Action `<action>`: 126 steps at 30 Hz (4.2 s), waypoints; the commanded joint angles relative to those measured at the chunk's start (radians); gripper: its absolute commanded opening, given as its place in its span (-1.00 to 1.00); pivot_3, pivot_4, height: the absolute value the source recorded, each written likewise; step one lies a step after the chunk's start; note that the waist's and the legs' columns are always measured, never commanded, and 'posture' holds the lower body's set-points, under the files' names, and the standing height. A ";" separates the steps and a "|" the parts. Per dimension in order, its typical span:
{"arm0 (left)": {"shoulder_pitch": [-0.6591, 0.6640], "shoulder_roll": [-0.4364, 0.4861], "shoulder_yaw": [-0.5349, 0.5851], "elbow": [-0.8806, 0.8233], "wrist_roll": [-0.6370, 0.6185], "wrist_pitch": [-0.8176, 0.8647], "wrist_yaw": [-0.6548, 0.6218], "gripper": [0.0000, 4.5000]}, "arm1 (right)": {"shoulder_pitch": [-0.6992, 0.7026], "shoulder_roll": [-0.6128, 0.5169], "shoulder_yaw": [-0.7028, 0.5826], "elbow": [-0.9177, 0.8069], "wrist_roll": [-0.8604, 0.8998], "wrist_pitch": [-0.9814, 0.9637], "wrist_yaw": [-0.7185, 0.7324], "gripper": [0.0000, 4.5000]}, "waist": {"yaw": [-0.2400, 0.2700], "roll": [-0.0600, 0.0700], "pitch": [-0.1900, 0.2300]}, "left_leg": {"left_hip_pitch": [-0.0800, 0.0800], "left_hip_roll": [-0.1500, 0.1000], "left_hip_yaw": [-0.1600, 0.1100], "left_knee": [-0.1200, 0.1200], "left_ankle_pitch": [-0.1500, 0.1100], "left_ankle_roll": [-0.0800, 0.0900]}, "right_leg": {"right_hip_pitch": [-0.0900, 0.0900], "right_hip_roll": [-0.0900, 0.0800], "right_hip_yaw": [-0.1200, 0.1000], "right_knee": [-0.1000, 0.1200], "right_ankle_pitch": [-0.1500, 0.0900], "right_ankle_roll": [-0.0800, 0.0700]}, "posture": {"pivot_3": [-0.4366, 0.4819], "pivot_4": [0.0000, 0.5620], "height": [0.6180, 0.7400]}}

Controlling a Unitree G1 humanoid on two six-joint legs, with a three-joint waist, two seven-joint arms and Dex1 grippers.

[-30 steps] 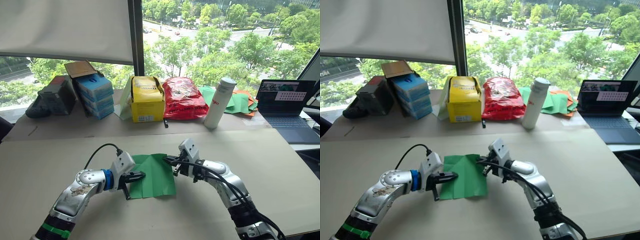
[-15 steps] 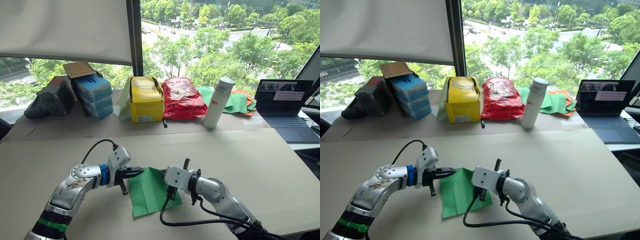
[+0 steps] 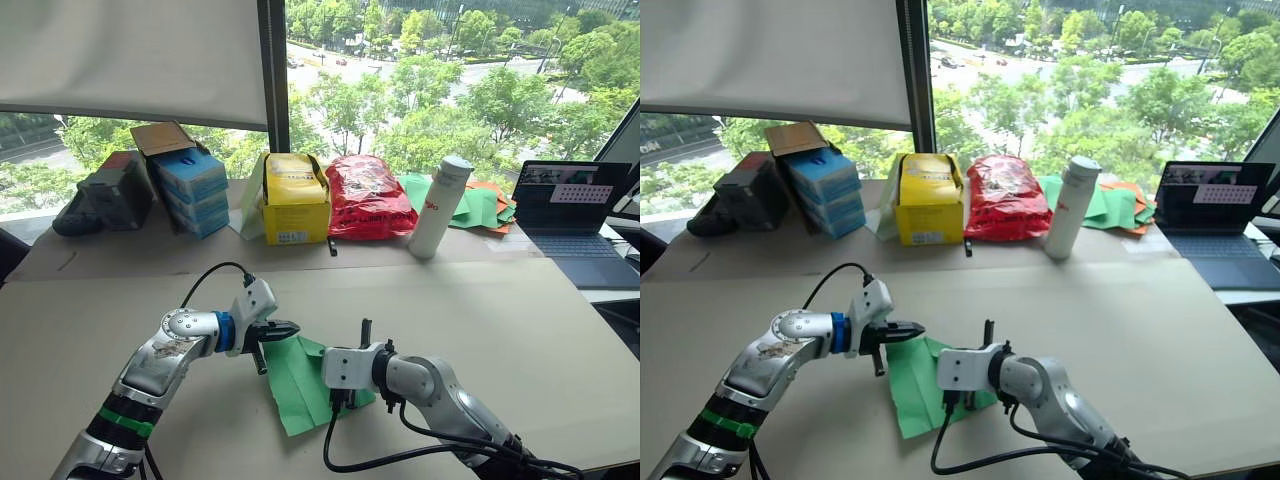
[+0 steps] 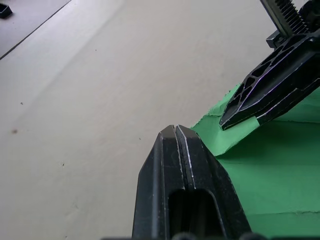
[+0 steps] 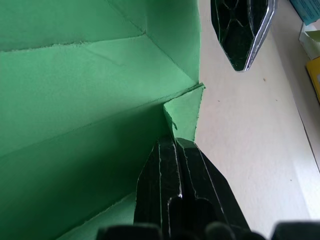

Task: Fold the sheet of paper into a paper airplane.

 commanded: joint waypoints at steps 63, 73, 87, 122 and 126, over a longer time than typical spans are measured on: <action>-0.053 -0.059 -0.171 0.196 0.287 -0.213 -0.008 -1.00 | -0.164 0.099 -0.053 0.250 0.359 0.524 0.049 -0.98 | 0.000 0.000 -0.005 | 0.007 0.000 0.000 0.002 -0.004 0.008 | 0.005 -0.001 0.001 0.003 0.000 0.000 | -0.05 -0.47 1.00; -0.049 -0.062 -0.167 0.196 0.295 -0.216 -0.008 -1.00 | -0.115 0.023 -0.055 0.183 0.379 0.572 0.062 -0.98 | 0.010 0.001 -0.007 | 0.007 0.000 0.000 0.002 -0.005 0.009 | 0.006 -0.003 0.001 0.003 0.000 0.000 | -0.05 -0.47 1.00; -0.052 -0.063 -0.165 0.205 0.297 -0.222 -0.012 -1.00 | -0.019 -0.089 -0.083 0.044 0.420 0.646 0.059 -0.98 | 0.017 0.000 -0.008 | 0.007 0.000 -0.001 0.002 -0.007 0.012 | 0.007 -0.004 0.001 0.001 0.000 0.001 | -0.05 -0.47 1.00; -0.053 -0.087 -0.061 0.164 0.214 -0.184 0.013 -1.00 | -0.022 0.000 -0.294 -0.146 0.648 0.435 0.051 -0.98 | 0.012 0.001 -0.006 | 0.001 0.000 -0.001 0.002 -0.007 0.012 | 0.003 -0.003 0.000 0.000 0.000 0.002 | -0.05 -0.47 1.00; -0.025 -0.097 0.079 0.048 0.080 -0.051 0.047 -1.00 | -0.022 -0.004 -0.255 -0.118 0.623 0.404 0.042 -0.98 | 0.007 0.000 -0.003 | -0.002 0.000 -0.001 0.002 -0.007 0.012 | 0.000 -0.003 0.000 0.000 0.000 0.002 | -0.05 -0.47 1.00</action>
